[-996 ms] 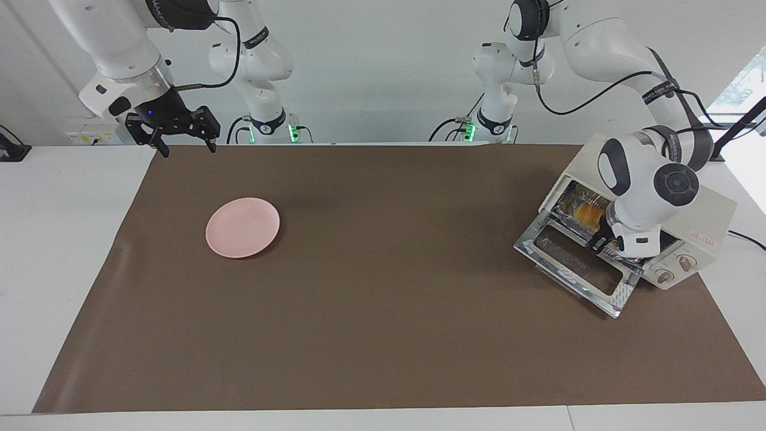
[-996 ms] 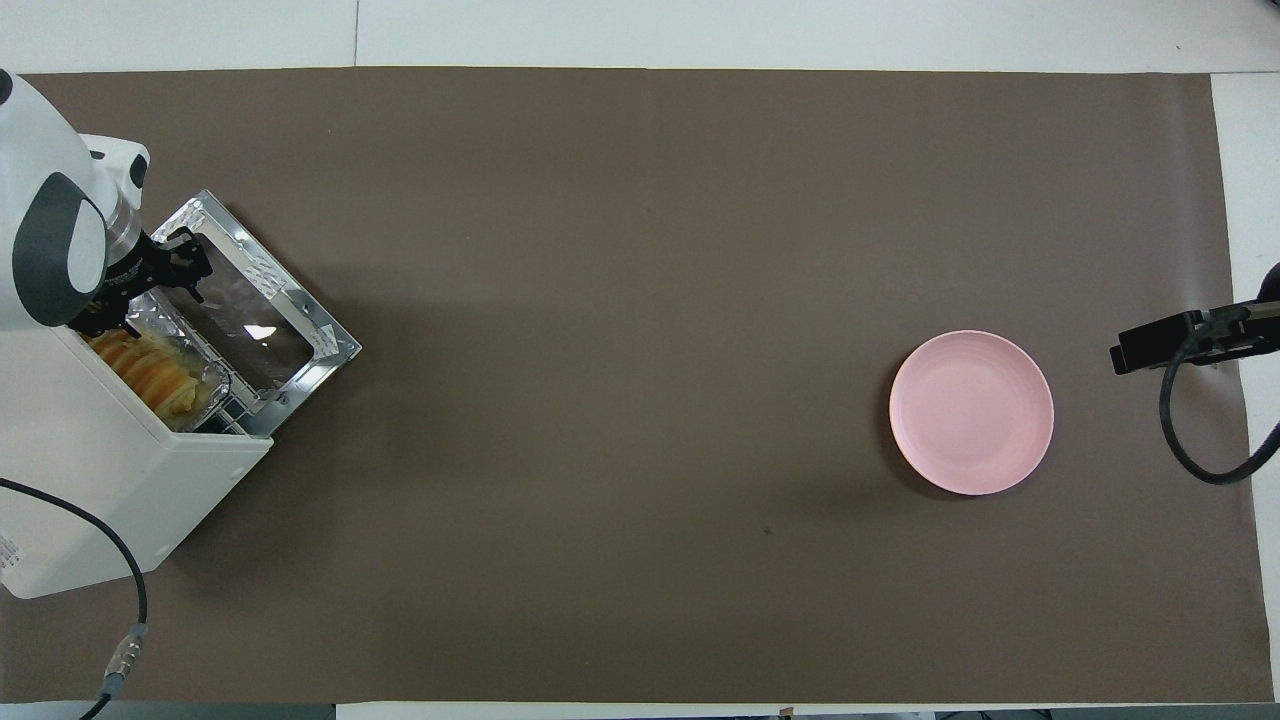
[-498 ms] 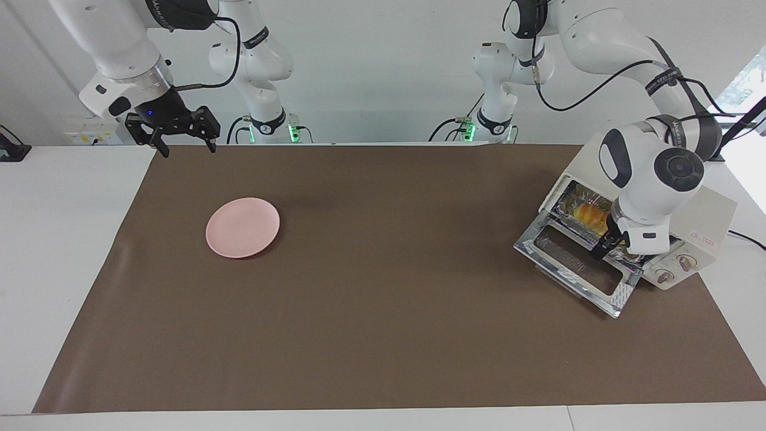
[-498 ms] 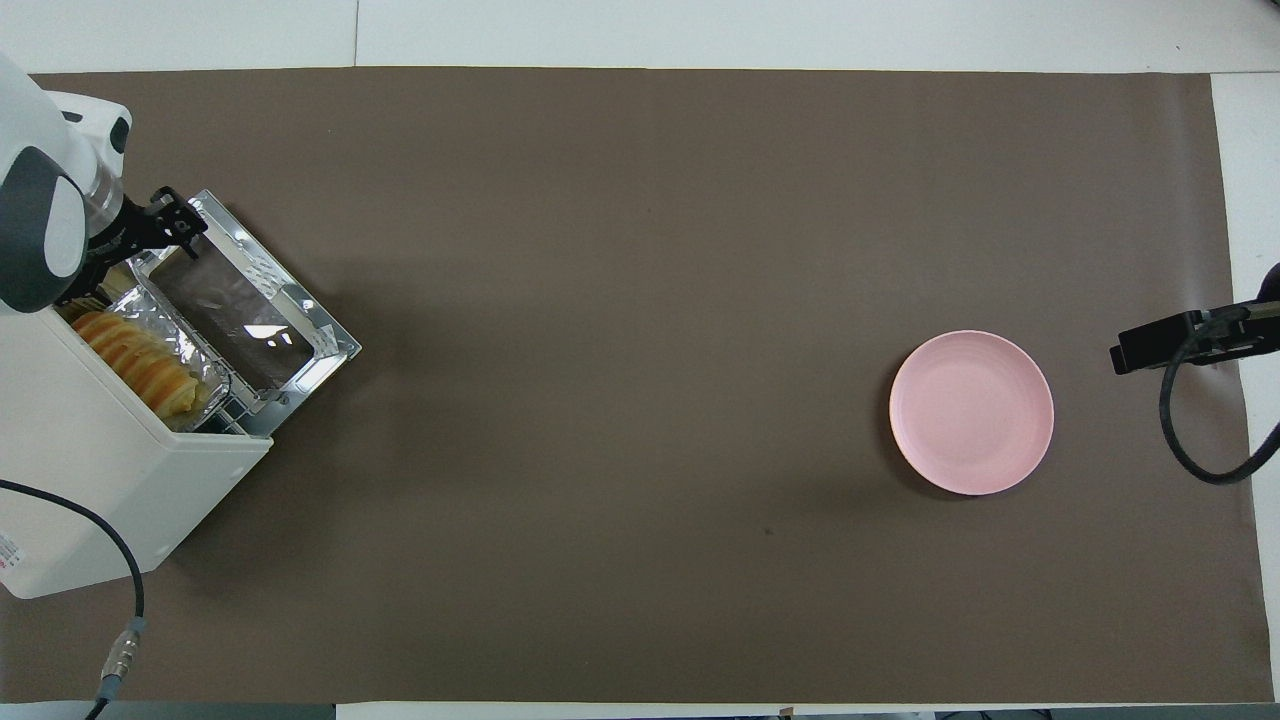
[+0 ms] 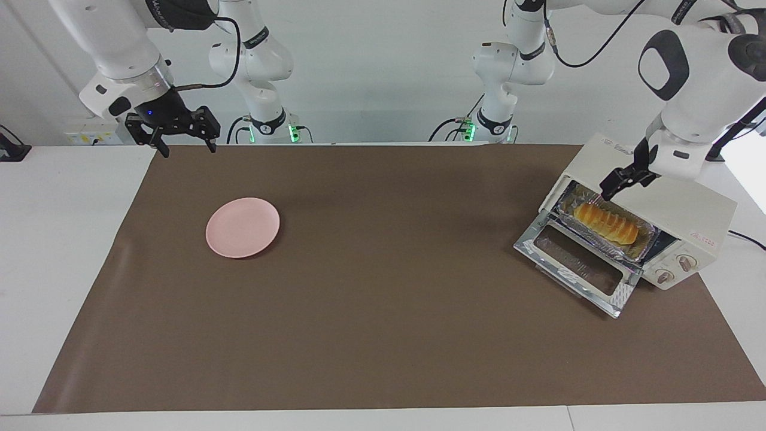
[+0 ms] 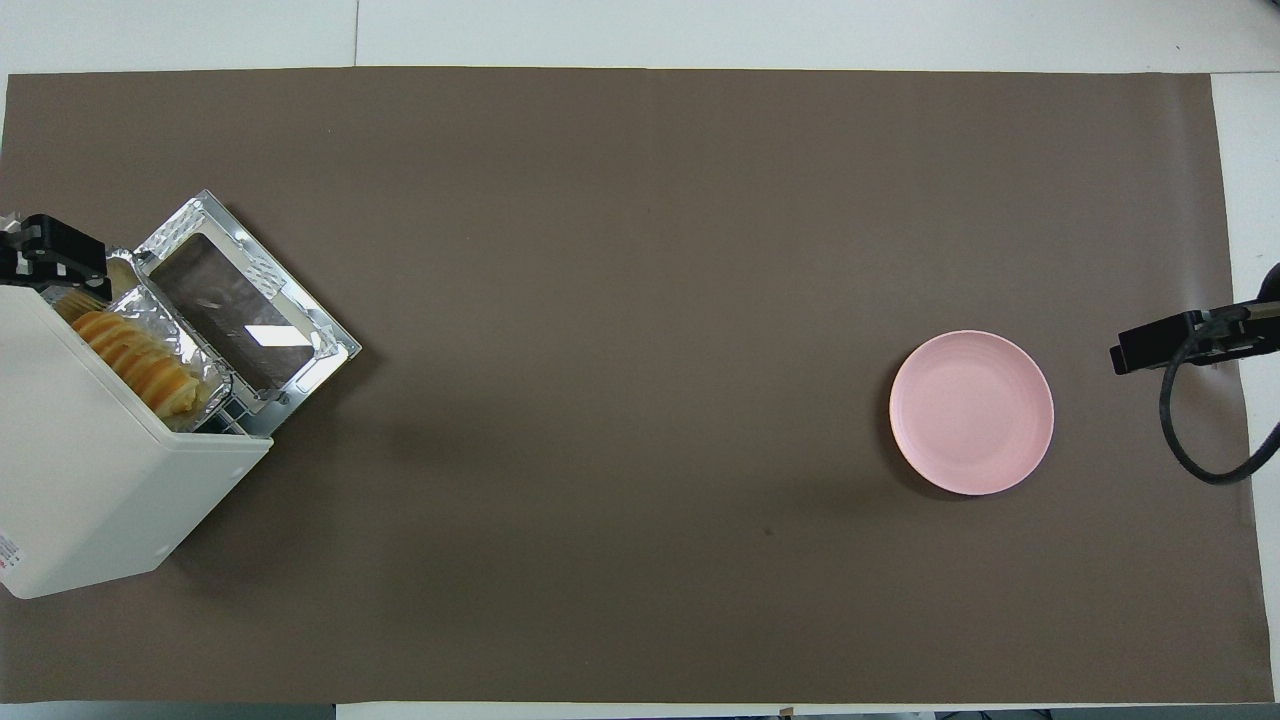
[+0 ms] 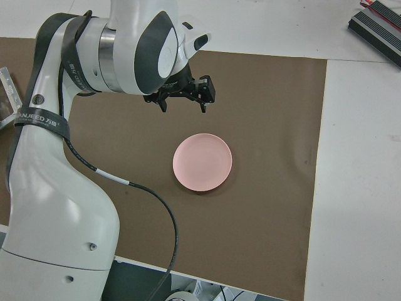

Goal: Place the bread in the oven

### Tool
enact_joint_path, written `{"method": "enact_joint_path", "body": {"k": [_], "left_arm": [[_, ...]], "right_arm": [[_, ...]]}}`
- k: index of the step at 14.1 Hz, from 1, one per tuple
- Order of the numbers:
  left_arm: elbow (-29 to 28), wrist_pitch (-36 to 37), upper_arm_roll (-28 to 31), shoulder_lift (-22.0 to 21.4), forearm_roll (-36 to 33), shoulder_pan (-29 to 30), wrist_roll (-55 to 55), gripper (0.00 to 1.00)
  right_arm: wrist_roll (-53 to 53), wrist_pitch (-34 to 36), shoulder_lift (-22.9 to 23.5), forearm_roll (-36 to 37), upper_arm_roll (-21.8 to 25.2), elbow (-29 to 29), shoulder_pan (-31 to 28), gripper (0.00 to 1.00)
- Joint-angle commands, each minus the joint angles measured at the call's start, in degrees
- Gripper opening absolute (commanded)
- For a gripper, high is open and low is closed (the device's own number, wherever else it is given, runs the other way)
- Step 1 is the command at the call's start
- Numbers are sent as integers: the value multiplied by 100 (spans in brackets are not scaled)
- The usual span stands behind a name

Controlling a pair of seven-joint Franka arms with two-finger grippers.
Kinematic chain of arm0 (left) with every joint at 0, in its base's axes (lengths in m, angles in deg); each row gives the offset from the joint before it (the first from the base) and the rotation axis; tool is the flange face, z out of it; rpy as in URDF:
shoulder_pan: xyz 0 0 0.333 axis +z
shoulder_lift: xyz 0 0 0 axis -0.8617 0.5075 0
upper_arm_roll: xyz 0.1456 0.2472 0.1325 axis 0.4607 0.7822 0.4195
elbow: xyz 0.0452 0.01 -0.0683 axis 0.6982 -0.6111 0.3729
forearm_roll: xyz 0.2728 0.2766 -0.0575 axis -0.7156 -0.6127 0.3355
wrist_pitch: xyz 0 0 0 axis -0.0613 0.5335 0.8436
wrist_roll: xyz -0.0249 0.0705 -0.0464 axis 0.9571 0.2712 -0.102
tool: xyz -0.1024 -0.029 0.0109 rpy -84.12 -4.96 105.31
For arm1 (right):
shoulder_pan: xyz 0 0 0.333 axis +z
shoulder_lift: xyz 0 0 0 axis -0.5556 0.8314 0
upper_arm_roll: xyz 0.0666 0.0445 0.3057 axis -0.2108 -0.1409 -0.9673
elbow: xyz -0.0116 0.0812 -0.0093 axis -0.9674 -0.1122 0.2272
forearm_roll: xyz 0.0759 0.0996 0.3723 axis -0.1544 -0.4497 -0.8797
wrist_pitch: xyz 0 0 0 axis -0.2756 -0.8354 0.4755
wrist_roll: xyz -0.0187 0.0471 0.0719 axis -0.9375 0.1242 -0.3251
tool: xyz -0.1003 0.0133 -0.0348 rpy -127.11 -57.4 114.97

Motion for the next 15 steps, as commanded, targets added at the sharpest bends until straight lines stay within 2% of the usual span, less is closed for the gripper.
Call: {"method": "enact_joint_path", "body": {"k": [1,3,4,5,9,11,15], "left_arm": [[-300,159,-393,-392,57,340,-160,100],[-520,116,-1523,-464,65,1252,-169,100],[-608,107,-2912,-499,65,2535,-151,100],[-678,80,-3213,-508,65,2783,-134,100],[-810,2,-3234,-552,118,2786,-125,100],[-749,-104,-3225,-526,416,2838,-160,100],[-714,-70,-3278,-499,426,2785,-169,100]], "right_arm": [[-83,13,-88,-60,-25,90,-45,100],[-83,13,-96,-60,-16,98,-45,100],[-83,13,-88,-60,-16,90,-45,100],[-83,13,-88,-60,-25,98,-45,100],[-83,13,-88,-60,-16,90,-45,100],[-83,13,-96,-60,-25,90,-45,100],[-83,13,-88,-60,-16,90,-45,100]]}}
